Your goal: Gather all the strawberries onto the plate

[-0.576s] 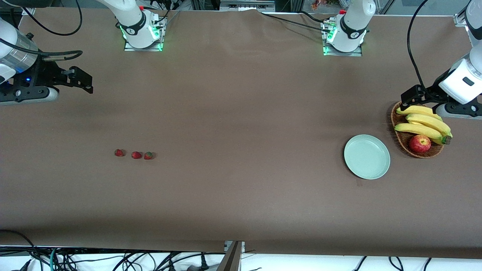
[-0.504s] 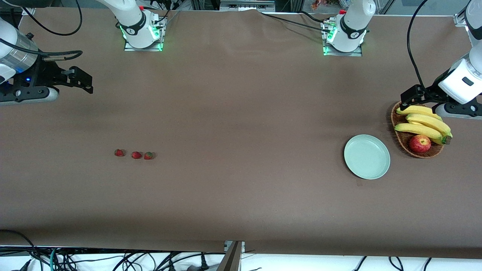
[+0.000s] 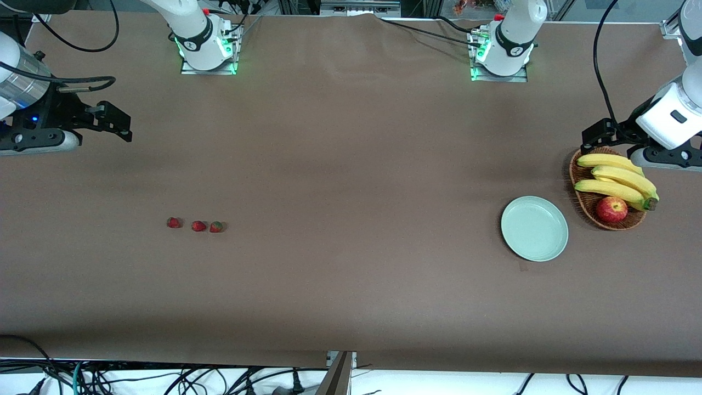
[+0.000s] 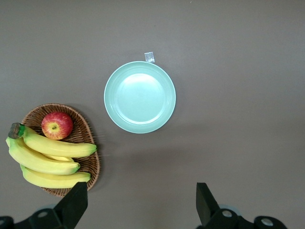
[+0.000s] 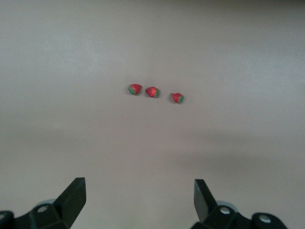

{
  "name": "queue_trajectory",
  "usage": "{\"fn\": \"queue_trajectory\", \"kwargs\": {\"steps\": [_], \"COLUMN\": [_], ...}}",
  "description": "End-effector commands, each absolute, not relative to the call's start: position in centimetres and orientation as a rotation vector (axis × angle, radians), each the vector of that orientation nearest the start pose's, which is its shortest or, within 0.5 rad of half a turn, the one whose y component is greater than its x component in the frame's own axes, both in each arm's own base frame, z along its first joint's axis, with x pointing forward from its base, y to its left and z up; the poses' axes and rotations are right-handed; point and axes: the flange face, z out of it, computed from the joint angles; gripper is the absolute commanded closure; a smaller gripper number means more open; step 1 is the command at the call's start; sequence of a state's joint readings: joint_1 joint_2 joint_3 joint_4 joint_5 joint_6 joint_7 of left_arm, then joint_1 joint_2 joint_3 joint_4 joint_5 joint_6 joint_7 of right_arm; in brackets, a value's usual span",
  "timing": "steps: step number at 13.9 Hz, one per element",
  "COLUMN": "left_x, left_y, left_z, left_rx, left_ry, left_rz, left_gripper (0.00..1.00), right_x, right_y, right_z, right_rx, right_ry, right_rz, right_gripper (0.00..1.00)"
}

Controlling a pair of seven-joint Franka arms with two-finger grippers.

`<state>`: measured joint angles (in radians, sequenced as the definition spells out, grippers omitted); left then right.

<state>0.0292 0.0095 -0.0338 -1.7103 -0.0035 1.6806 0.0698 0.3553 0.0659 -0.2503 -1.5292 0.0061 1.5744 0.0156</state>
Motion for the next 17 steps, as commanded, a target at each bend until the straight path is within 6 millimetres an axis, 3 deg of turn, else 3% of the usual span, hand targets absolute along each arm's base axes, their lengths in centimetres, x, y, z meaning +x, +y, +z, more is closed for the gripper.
{"fn": "queue_trajectory", "kwargs": {"steps": [1,5,6,10,11,13,17], "left_x": [56.0,55.8,55.7,55.5,55.5,55.5,55.4], "left_y": [-0.3,-0.4,-0.4,-0.6,-0.6,-0.8,-0.9], "left_z": [57.0,56.9,57.0,57.4,57.4,57.4,57.3], "left_rx": [-3.156,-3.155,-3.154,-3.153,-3.153,-3.154,-3.154], "left_ry": [0.133,0.136,0.136,0.141,0.141,0.148,0.150], "left_rz": [0.072,0.098,0.101,0.091,0.091,0.091,0.103], "left_gripper": [0.00,0.00,0.00,0.00,0.00,0.00,0.00], "right_x": [57.7,58.2,59.0,61.6,62.6,63.8,65.2], "right_y": [4.7,4.8,4.9,8.2,9.9,10.4,11.2], "right_z": [61.0,59.6,57.9,47.6,44.3,37.7,28.5], "right_rx": [-3.139,-3.153,-3.155,-3.173,-3.159,-3.133,-3.069], "right_ry": [-0.080,-0.073,-0.066,-0.118,-0.135,-0.054,0.050], "right_rz": [0.015,0.057,0.100,0.349,0.351,0.289,0.254], "right_gripper": [0.00,0.00,0.00,0.00,0.00,0.00,0.00]}}
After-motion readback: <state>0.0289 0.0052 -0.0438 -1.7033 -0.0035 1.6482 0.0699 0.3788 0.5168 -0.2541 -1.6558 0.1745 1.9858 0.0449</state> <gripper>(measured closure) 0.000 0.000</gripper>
